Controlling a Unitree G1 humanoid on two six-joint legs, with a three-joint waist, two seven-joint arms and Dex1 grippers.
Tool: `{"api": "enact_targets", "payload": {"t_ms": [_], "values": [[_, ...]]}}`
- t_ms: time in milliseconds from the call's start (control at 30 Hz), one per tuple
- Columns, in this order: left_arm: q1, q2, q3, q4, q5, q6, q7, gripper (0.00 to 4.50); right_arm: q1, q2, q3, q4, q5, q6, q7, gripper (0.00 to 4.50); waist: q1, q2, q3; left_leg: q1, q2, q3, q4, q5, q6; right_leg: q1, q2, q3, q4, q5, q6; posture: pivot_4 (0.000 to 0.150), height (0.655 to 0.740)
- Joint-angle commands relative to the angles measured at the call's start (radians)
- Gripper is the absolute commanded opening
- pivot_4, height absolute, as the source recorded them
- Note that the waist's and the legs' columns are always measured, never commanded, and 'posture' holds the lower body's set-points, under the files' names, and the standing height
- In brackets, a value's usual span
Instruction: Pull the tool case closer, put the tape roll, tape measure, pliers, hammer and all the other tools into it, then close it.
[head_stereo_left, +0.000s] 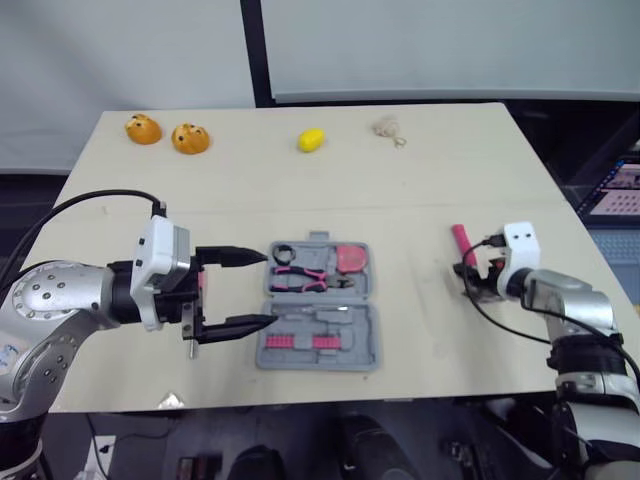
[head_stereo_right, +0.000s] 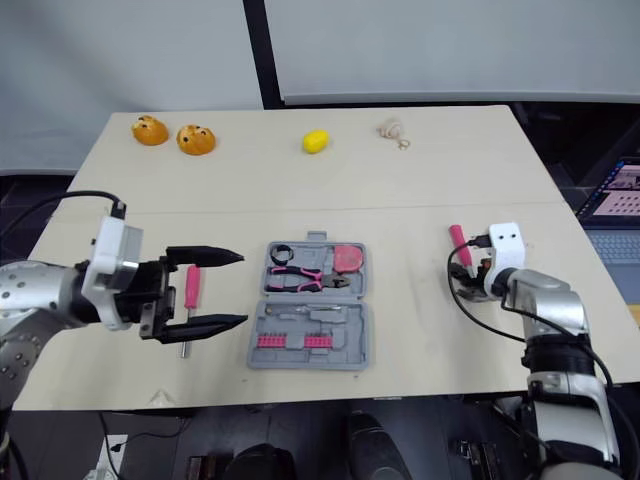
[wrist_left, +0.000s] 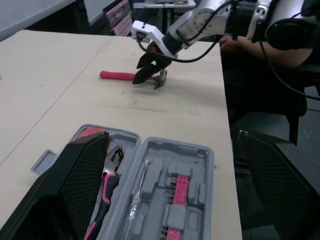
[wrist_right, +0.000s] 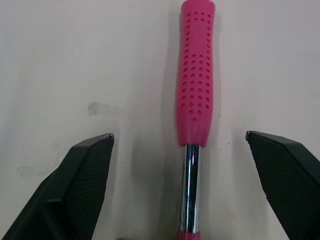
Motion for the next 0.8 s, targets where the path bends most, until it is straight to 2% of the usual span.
{"api": "enact_targets", "payload": {"t_ms": [33, 400, 467, 800], "values": [[-0.031, -0.011, -0.013, -0.004, 0.009, -0.026, -0.010, 4.50, -0.010, 0.004, 0.005, -0.097, -0.002, 0.097, -0.041, 4.45, -0.004, 0.000, 0.000, 0.000, 0.000, 0.000, 0.000, 0.000, 0.000, 0.000, 0.000, 0.000, 0.000, 0.000, 0.000, 0.150, 0.7400], [-0.070, -0.020, -0.048, 0.017, 0.049, -0.056, -0.040, 4.50, 0.063, 0.023, -0.054, -0.327, 0.028, 0.309, -0.118, 4.45, -0.005, 0.000, 0.000, -0.007, 0.000, 0.000, 0.002, 0.000, 0.000, -0.008, 0.000, 0.000, 0.003, 0.000, 0.000, 0.150, 0.7400], [-0.076, -0.021, -0.056, 0.026, 0.062, -0.065, -0.046, 4.50, 0.074, 0.031, -0.054, -0.334, 0.027, 0.312, -0.127, 4.45, -0.006, 0.000, 0.000, -0.012, 0.000, 0.000, 0.003, 0.000, -0.001, -0.012, 0.000, 0.000, 0.004, 0.000, 0.000, 0.150, 0.7400], [-0.121, -0.034, -0.085, 0.050, 0.087, -0.075, -0.058, 4.50, 0.057, 0.048, -0.072, -0.254, 0.015, 0.259, -0.161, 4.45, -0.007, 0.000, 0.000, -0.013, 0.000, 0.000, 0.004, 0.000, -0.001, -0.013, 0.000, 0.000, 0.004, 0.000, 0.001, 0.150, 0.7400]]}}
